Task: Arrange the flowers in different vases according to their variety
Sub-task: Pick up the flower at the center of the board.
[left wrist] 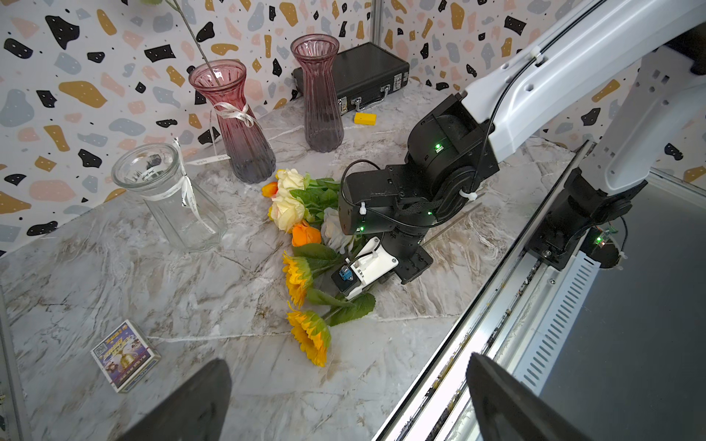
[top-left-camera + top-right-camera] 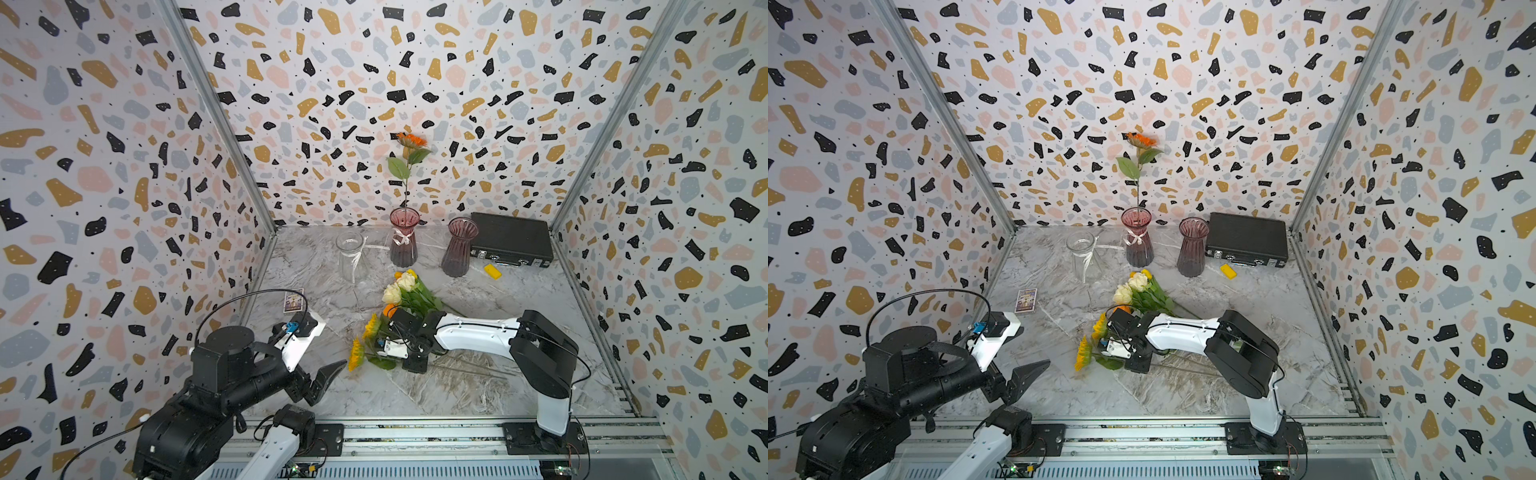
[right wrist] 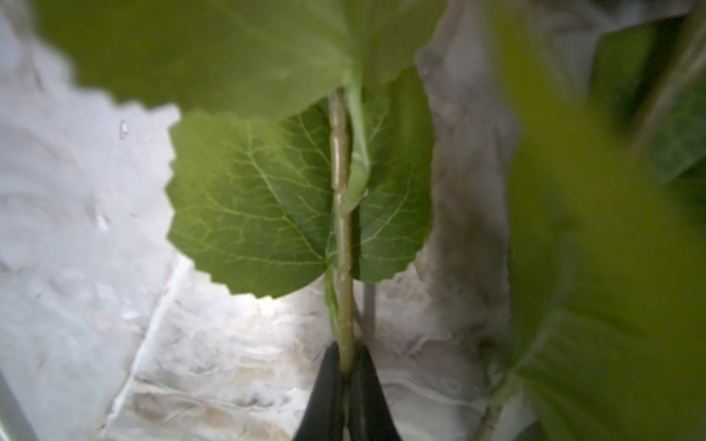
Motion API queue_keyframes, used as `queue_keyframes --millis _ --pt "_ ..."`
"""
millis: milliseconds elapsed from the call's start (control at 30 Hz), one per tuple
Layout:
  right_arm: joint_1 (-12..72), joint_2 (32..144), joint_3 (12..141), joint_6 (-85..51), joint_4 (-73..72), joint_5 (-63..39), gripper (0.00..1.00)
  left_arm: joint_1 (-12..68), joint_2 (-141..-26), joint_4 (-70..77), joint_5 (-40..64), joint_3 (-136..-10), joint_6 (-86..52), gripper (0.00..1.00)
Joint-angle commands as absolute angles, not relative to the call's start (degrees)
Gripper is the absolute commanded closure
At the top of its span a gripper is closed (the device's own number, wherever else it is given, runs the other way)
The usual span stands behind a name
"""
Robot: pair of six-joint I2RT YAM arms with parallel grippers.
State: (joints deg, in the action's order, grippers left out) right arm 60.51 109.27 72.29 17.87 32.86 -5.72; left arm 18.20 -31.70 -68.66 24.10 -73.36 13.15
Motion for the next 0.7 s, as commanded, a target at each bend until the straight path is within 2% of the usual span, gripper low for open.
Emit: queue_keyframes --millis 0,433,667 --pt "60.82 108.84 74.33 18.02 35.62 -5.75 1.00 18.53 -31.32 -66.01 24.13 -72.95 14.15 0.00" --pt "62.91 94.66 75.29 16.98 40.49 -11.13 1.00 18.47 -29.86 -63.31 13.16 -73.94 12.53 0.00" --pt "61.79 89.40 80.86 12.55 43.13 -5.28 1.00 18.53 -27.34 -61.08 10.32 -74.75 11.44 0.01"
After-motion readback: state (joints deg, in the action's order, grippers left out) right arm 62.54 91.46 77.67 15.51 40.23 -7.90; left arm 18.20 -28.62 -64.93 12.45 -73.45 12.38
